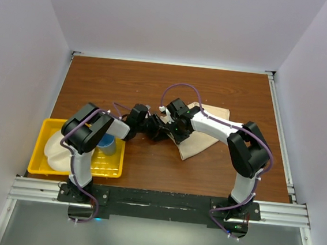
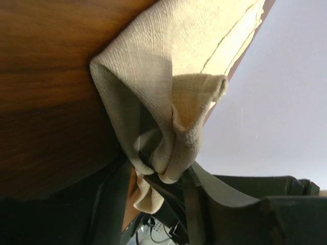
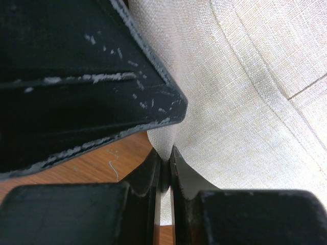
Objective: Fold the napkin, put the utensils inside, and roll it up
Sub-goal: Roll the napkin at the center of the board.
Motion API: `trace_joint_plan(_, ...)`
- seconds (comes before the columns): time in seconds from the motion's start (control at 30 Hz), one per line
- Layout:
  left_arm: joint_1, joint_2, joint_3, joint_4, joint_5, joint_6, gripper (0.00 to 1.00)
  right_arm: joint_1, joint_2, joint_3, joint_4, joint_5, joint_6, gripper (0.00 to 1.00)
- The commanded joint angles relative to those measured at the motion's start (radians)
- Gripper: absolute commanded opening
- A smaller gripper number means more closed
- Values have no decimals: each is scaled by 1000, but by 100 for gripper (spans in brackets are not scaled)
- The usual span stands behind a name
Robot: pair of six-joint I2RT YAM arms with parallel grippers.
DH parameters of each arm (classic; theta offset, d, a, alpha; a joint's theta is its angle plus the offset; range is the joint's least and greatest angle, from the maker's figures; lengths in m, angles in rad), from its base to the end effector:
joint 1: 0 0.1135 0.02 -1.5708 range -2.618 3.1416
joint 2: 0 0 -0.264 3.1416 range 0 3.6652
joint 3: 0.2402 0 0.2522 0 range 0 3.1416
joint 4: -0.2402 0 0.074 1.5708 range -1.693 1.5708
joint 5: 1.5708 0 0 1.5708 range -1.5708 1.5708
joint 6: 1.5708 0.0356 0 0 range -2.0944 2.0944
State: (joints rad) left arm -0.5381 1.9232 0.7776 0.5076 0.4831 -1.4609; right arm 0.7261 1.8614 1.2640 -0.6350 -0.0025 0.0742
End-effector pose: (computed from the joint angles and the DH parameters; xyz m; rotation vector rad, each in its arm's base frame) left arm 0.2934 -0.1944 0.1000 -0.8791 2.5011 -1.4647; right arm 0.2754 0.2446 0.1749 -0.9050 2.6757 0.1912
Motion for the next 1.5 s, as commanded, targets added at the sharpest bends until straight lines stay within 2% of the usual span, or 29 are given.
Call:
trace_joint_plan(0.0,-5,43,-15,0,-83,-26,42,6,36,31,24,-10,-5,0)
trace_joint_plan(0.23,-5,49,63,-178,-106,20,25,9,39,29,20,1,-28,0)
trace_joint_plan(0.4,-5,43,117,-297,-83,53,16,12,21,-1,38,1,-36,15)
trace_joint_plan(0.47,-5,40,123,-332,-74,54,10,12,12,-20,61,1,-31,25)
trace_joint_plan(0.63,-5,33,126,-351,-57,45,9,21,7,-38,103,1,-11,42)
trace_joint_plan(0.8,-5,19,121,-346,-49,21,9,35,27,-43,130,1,6,47)
trace_joint_plan(0.9,-5,14,112,-334,-38,1,9,51,47,-52,142,80,18,47)
trace_joint_plan(1.0,-3,14,101,-319,-28,-16,9,68,51,-106,187,150,50,44)
trace_joint_plan(1.03,-3,14,98,-316,-20,-21,9,73,76,-77,160,185,59,40)
trace_joint_plan(1.1,-2,17,95,-302,-9,-35,9,88,78,-80,176,220,88,40)
trace_joint_plan(1.2,7,14,89,-287,15,-45,9,88,97,-75,153,207,127,26)
trace_joint_plan(1.23,15,11,94,-288,20,-42,9,88,99,-81,158,178,130,17)
trace_joint_plan(1.3,24,5,107,-314,28,-18,10,88,85,-112,185,136,125,8)
trace_joint_plan(1.33,36,3,127,-329,38,-6,14,88,81,-114,184,124,124,0)
trace_joint_plan(1.43,59,-3,182,-394,49,69,26,70,78,-106,181,6,113,0)
trace_joint_plan(1.47,64,-6,198,-426,52,120,36,65,79,-95,176,-73,116,0)
